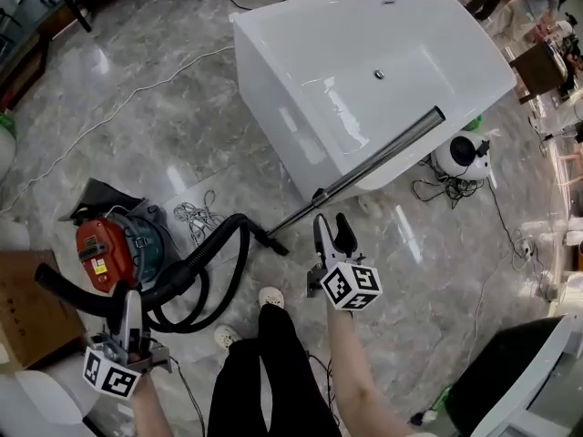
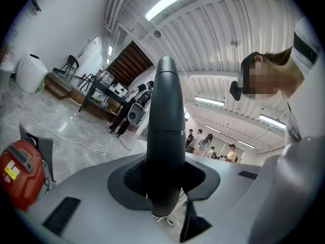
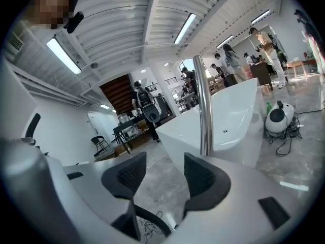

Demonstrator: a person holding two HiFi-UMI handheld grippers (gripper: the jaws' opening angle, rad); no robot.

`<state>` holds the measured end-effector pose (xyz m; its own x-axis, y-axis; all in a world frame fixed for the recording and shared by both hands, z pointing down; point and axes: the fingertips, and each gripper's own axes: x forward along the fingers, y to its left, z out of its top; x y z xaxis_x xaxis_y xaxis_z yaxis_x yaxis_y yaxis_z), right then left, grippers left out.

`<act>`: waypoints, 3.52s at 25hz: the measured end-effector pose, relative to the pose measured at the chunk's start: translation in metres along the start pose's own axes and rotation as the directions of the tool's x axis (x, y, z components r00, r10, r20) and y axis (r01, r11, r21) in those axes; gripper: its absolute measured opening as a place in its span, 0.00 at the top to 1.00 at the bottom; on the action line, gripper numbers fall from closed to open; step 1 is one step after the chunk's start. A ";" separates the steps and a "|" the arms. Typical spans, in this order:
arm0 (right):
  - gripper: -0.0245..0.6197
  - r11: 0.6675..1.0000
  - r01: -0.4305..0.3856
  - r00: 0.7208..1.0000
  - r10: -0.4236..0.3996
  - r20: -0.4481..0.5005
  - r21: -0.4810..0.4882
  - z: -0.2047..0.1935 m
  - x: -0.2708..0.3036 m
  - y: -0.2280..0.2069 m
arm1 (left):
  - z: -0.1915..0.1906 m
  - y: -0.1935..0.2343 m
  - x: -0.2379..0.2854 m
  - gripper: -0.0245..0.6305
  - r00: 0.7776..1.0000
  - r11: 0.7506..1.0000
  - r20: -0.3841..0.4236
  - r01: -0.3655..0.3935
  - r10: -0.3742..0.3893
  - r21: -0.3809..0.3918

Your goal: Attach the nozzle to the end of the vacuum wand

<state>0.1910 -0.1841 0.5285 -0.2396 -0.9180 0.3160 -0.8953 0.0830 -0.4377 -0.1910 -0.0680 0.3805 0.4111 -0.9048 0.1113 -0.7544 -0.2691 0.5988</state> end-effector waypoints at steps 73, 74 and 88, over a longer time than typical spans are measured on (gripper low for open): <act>0.70 0.850 0.012 0.943 -0.184 -0.276 -0.526 -0.091 -0.093 -0.080 | -0.176 -0.035 0.124 0.75 0.787 0.529 -0.615 0.541 -0.047 0.653; 0.70 0.833 0.014 0.935 -0.206 -0.287 -0.553 -0.094 -0.100 -0.086 | -0.183 -0.038 0.125 0.75 0.780 0.500 -0.625 0.555 -0.035 0.665; 0.70 0.609 -0.164 0.803 -0.375 -0.464 -0.776 -0.108 -0.187 -0.188 | -0.217 -0.083 0.163 0.76 0.794 -0.102 -0.553 0.590 0.251 0.801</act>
<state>0.3636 0.0140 0.6422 -0.0307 -0.5881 0.8082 -0.7971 0.5023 0.3352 0.0502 -0.1217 0.5213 0.4205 -0.6036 0.6774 -0.0904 -0.7707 -0.6307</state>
